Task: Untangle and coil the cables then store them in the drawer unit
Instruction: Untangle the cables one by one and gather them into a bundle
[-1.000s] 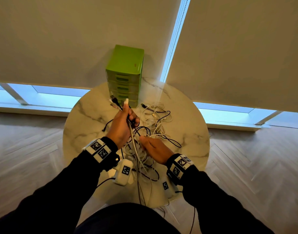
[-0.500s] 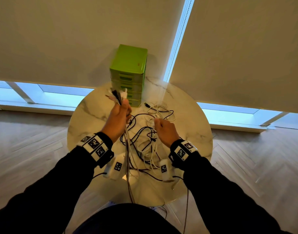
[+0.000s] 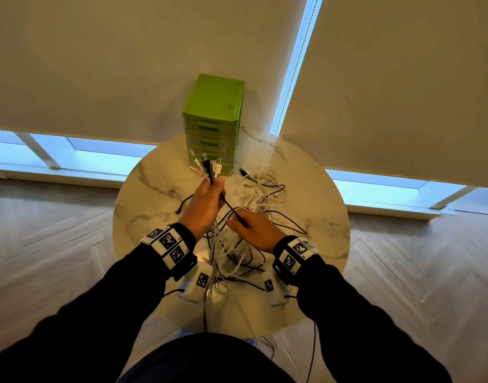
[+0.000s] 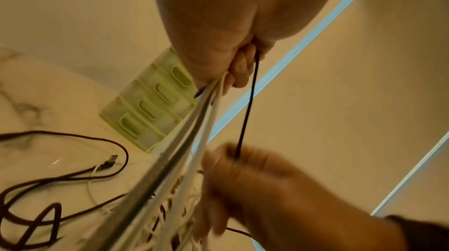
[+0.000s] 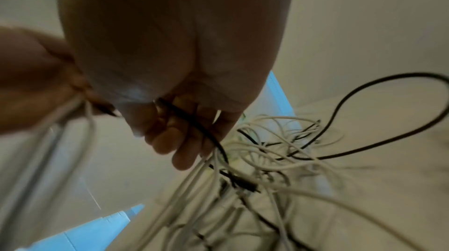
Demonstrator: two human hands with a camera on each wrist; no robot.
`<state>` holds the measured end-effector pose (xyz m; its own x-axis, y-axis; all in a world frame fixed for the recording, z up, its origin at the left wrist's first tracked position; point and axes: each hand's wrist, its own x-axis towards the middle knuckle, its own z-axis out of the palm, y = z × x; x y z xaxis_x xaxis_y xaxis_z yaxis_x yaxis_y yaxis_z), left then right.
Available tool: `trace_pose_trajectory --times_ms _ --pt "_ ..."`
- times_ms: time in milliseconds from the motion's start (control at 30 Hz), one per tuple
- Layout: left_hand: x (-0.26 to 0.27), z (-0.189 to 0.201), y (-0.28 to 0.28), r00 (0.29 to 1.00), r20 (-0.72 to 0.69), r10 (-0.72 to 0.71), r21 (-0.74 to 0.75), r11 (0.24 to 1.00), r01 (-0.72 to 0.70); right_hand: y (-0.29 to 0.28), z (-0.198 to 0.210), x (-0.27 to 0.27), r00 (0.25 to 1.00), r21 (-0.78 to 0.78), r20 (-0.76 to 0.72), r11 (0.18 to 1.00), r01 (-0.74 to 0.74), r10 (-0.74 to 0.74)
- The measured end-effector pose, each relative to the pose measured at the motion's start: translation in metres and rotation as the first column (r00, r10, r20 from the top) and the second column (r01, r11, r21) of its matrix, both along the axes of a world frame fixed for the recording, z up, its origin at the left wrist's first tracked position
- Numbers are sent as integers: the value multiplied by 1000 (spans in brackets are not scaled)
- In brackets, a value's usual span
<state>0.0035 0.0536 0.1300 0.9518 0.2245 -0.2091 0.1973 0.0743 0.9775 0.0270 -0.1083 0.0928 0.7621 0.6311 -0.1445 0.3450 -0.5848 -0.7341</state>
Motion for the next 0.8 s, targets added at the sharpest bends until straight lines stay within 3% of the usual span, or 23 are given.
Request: trace_pose_trajectory --times_ms 167,333,500,633,733,800 --pt "-7 13 5 997 72 9 39 999 -12 -28 -41 8 997 -212 -75 976 -46 30" --pt "-1 41 32 970 162 182 -24 983 -181 -62 -70 4 985 -320 -172 945 -67 11" --pt "-1 37 48 968 182 173 79 979 -190 -67 -70 3 981 -68 -124 988 141 -149" --pt "-10 10 28 982 190 9 197 979 -47 -43 -29 12 948 128 -200 952 277 -249" --pt "-15 -11 10 990 107 -92 360 932 48 -28 2 18 969 162 -59 956 246 -240" --pt "-13 -16 1 990 98 -99 360 931 58 -23 14 21 981 164 46 970 181 -190"
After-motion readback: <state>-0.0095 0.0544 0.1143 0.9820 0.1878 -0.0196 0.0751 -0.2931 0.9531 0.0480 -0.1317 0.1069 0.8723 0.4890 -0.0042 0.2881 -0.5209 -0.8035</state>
